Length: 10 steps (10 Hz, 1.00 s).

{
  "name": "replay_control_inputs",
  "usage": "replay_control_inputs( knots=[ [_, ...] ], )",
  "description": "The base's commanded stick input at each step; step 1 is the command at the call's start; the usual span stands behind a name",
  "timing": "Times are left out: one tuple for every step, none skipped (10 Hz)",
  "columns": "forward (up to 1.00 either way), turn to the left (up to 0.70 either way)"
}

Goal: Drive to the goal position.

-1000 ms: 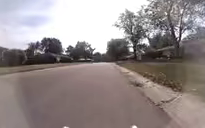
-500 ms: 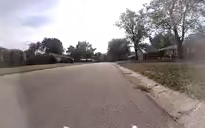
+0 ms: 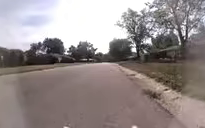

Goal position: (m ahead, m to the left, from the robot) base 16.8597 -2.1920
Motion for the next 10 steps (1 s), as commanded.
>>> replay_control_inputs(
  knots=[
    [0.69, 0.03],
    [0.69, 0.03],
    [0.69, 0.03],
    [0.69, 0.03],
    [0.69, 0.03],
    [0.69, 0.03],
    [0.69, 0.03],
    [0.69, 0.03],
    [0.69, 0.03],
    [0.69, 0.03]
  ],
)
